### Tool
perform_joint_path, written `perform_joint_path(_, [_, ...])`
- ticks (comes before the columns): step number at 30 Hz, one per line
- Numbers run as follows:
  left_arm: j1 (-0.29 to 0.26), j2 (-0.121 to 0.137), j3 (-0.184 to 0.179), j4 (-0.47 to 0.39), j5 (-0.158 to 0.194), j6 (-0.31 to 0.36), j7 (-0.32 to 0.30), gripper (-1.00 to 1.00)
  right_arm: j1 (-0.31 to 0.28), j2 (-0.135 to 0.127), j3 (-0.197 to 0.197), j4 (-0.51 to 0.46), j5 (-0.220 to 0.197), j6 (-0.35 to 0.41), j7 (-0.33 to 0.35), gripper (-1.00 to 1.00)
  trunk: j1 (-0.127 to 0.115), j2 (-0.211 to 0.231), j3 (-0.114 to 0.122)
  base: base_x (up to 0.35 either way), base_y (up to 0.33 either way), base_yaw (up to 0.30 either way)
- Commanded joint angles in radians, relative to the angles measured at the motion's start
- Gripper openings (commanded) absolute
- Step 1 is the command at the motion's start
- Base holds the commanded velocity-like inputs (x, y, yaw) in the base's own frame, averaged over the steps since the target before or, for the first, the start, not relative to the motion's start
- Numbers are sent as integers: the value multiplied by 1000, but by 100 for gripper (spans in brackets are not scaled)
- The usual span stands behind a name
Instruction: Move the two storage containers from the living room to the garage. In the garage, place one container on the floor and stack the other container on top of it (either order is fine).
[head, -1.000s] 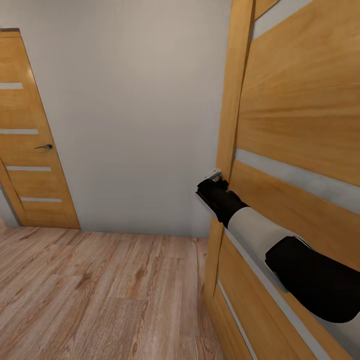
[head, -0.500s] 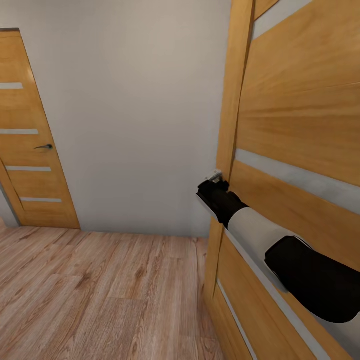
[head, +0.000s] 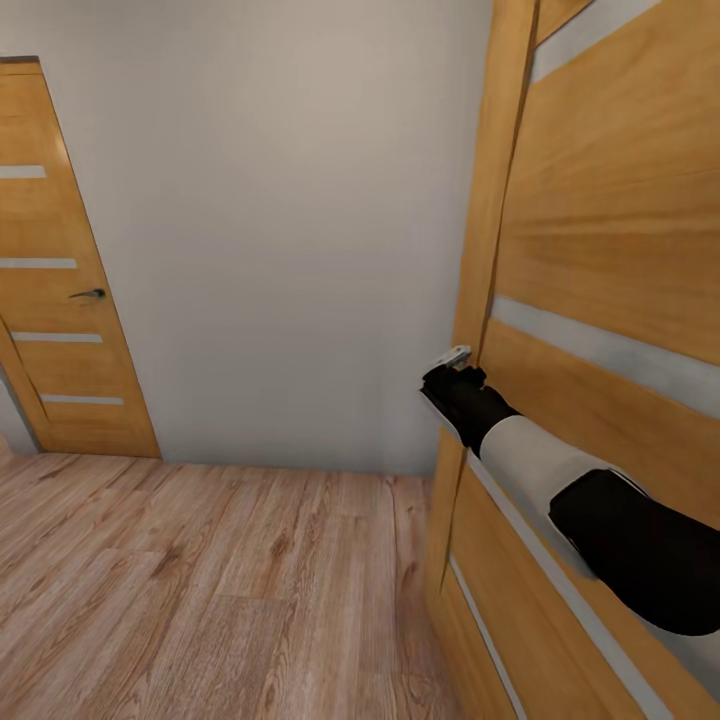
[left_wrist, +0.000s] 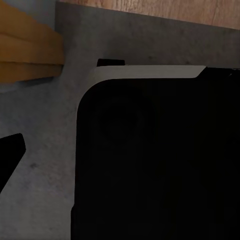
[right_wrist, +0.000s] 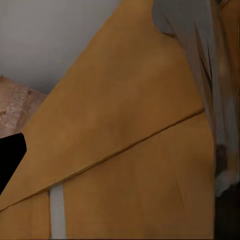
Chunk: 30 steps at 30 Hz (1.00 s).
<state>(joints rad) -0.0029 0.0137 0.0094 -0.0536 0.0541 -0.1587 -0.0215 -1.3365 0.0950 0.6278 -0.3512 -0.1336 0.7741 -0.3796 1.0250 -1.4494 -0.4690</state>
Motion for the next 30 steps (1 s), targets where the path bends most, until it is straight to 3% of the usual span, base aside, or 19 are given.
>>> perform_joint_path(1, [0,0,1,0,6,-2,-3,100,-1,-8,7,0,4,8,-8,100,0,-1,-1,0,0,0])
perform_joint_path(12, [0,0,1,0,6,-2,-2,100,-1,-51,7,0,4,8,-8,100,0,-1,-1,0,0,0])
perform_joint_path(22, [0,0,1,0,6,-2,-2,100,-1,-110,7,-1,3,8,-8,100,0,-1,-1,0,0,0])
perform_joint_path(30, [0,0,1,0,6,-2,-2,100,-1,-128,7,-2,2,8,-8,100,0,-1,-1,0,0,0])
